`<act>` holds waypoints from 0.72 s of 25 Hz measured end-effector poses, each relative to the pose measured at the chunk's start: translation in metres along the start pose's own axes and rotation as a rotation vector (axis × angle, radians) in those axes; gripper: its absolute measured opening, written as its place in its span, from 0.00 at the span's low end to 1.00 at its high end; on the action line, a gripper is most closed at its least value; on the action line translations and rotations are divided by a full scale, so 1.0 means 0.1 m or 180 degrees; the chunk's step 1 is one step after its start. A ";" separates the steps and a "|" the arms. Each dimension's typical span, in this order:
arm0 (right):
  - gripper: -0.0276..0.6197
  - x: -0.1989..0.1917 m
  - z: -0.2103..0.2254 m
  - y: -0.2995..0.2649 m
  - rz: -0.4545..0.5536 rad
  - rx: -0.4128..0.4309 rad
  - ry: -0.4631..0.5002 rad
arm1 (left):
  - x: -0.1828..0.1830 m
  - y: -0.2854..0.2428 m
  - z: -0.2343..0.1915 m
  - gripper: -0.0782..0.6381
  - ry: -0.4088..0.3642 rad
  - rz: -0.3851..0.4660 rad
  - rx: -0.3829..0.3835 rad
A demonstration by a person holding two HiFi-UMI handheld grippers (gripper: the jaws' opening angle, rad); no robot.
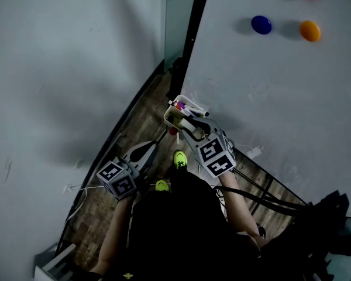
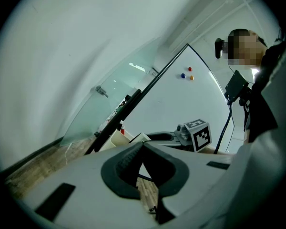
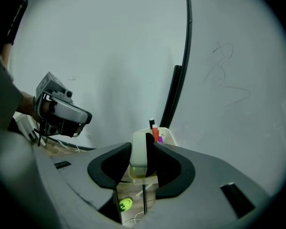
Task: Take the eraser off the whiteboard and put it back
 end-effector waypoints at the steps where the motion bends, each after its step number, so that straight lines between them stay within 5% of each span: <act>1: 0.30 0.01 0.00 0.01 0.0012 -0.0013 0.0003 | 0.00 0.00 0.00 0.12 -0.0004 -0.0003 -0.0007; 18: 0.30 0.18 0.00 0.30 0.0213 -0.0235 0.0014 | 0.04 -0.01 0.06 0.12 -0.0113 0.0014 -0.0127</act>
Point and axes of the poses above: the fingertips, and each gripper's own axes: y backward along the fingers, z to its right, x out of its top, the point moved 7 cm from there along y, backward along the fingers, and after that the axes turned 5 degrees about y, right-handed, at the moved point
